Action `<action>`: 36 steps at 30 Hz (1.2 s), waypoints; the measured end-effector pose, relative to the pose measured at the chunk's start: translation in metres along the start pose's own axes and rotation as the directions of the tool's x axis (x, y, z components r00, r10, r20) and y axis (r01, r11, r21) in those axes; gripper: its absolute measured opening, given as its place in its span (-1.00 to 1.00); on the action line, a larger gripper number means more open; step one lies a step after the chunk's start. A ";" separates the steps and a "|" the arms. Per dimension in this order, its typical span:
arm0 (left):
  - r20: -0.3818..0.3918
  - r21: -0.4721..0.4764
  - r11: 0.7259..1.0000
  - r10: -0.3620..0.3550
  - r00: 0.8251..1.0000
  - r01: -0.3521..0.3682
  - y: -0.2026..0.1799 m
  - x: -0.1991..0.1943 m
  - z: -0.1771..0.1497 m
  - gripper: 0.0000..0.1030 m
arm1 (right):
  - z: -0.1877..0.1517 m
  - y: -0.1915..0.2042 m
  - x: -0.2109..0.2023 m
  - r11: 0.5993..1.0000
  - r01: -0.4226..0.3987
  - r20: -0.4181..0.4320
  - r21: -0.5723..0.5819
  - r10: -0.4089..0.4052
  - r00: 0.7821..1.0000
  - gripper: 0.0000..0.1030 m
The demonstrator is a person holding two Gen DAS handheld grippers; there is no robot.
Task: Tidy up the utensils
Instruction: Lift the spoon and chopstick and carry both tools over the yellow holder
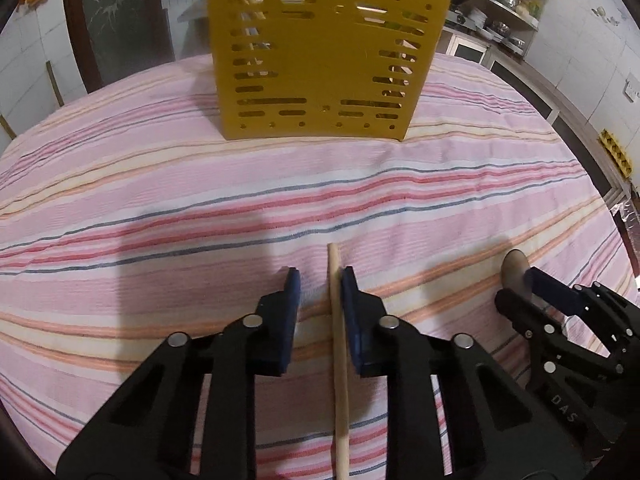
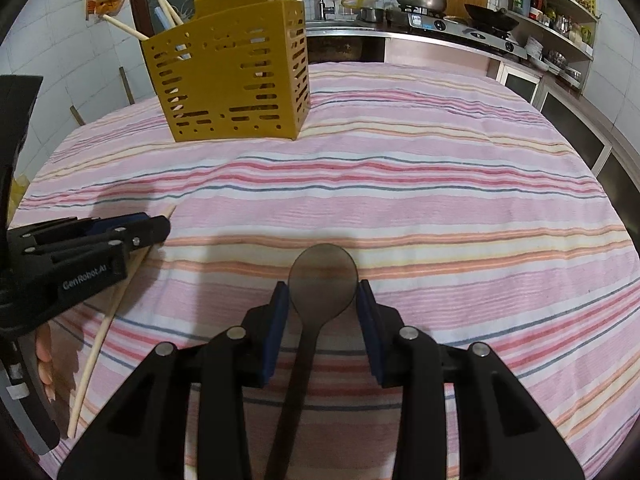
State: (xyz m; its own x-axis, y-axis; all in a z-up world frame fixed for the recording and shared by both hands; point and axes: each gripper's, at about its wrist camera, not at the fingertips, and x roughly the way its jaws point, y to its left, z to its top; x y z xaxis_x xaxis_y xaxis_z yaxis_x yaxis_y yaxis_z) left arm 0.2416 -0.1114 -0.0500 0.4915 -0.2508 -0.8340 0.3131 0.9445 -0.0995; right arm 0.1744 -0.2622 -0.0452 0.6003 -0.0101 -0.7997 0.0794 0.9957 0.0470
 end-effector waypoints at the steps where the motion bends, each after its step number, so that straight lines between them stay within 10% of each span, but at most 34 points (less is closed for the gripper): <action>1: 0.000 0.002 1.000 -0.002 1.000 0.002 0.000 0.000 0.000 -0.69 | 0.002 0.001 0.001 1.000 0.005 -0.003 0.000 -0.005 1.000 -0.29; 12: 0.044 -0.003 1.000 -0.005 0.999 0.005 0.006 -0.008 -0.001 -0.90 | 0.009 0.008 0.004 0.998 0.057 -0.020 0.007 -0.057 0.998 -0.31; 28: 0.125 -0.049 0.999 -0.012 0.992 0.018 0.020 -0.040 0.004 -1.00 | 0.016 0.025 -0.050 0.999 0.041 0.172 -0.004 -0.040 0.984 -0.31; 36: 0.107 0.026 0.998 0.054 0.993 -0.057 0.000 -0.024 -0.008 -0.38 | 0.009 0.014 -0.034 0.999 0.036 0.130 0.012 -0.037 0.991 -0.31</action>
State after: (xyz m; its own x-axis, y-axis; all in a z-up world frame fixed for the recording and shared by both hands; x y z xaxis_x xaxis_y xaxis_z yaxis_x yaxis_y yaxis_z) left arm 0.2230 -0.1040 -0.0344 0.5918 -0.2202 -0.7754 0.3050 0.9516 -0.0375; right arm 0.1619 -0.2490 -0.0122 0.6955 -0.0591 -0.7161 0.1105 0.9935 0.0253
